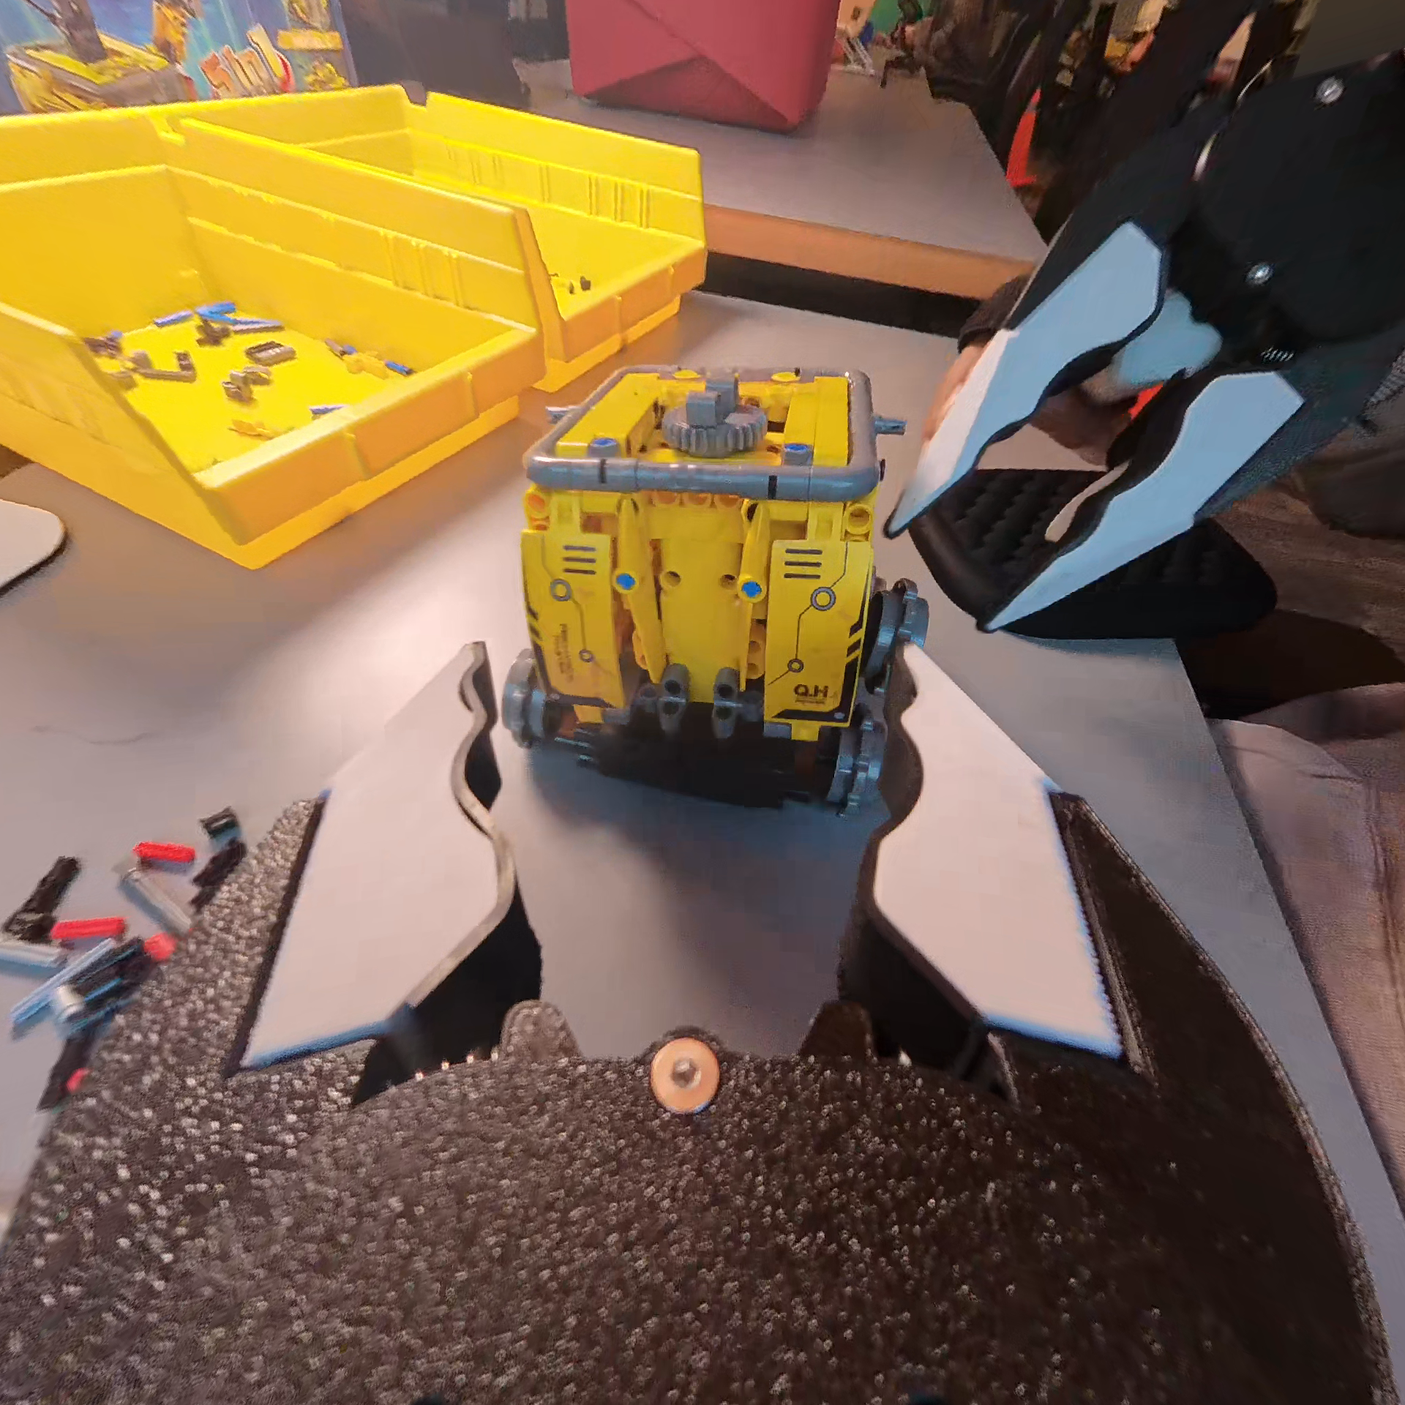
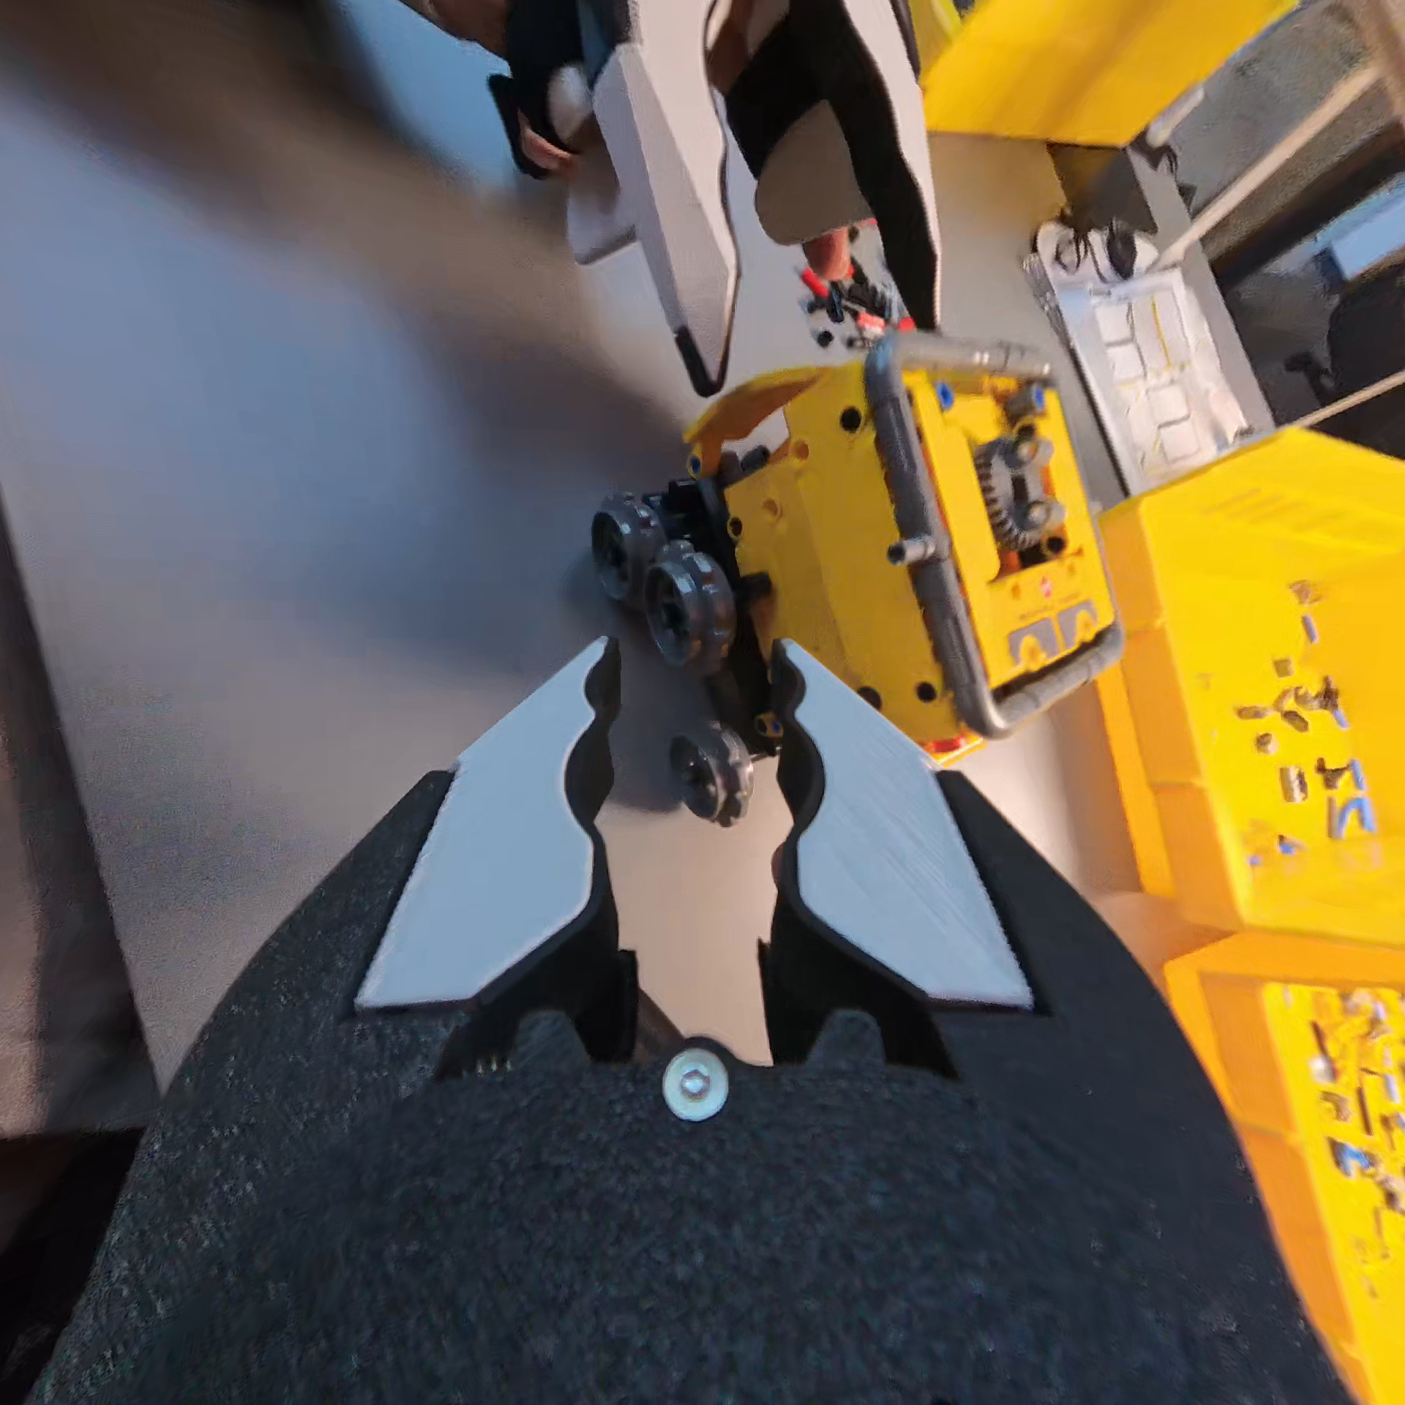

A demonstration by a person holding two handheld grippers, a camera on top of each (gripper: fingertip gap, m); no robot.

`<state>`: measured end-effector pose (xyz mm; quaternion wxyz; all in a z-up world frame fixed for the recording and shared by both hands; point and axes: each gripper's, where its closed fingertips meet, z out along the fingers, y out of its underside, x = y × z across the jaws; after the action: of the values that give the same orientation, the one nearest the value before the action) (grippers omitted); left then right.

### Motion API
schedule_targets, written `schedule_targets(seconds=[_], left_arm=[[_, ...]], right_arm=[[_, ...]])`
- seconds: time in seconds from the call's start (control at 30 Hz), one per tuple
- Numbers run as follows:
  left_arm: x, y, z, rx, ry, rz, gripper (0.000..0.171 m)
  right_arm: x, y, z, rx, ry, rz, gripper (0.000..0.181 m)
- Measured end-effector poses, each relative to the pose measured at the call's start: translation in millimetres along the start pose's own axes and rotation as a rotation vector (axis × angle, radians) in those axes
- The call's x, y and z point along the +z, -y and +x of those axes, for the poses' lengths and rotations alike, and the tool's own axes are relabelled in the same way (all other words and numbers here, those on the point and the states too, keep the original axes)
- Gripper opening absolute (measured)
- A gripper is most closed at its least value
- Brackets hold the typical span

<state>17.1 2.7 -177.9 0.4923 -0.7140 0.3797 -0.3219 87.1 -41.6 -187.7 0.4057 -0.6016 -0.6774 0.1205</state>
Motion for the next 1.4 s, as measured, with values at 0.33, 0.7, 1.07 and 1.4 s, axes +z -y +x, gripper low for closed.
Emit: schedule_targets(seconds=[0.33,0.7,1.07,1.4], left_arm=[[38.6,-6.1,-2.8,0.045,0.011,-0.103,0.109],[30.8,-6.6,-3.7,0.055,0.108,-0.096,0.092],[7.0,-10.4,27.2,0.010,0.065,-0.070,0.093],[-12.7,-9.0,56.2,0.001,-0.039,-0.026,0.055]], right_arm=[[27.8,-2.9,-0.9,0.115,0.108,0.103,0.018],[22.2,-0.3,-15.6,-0.016,0.275,0.221,0.012],[10.6,-10.3,-15.8,0.004,0.331,0.219,0.017],[-25.1,-38.5,-9.7,0.297,0.114,0.133,0.042]])
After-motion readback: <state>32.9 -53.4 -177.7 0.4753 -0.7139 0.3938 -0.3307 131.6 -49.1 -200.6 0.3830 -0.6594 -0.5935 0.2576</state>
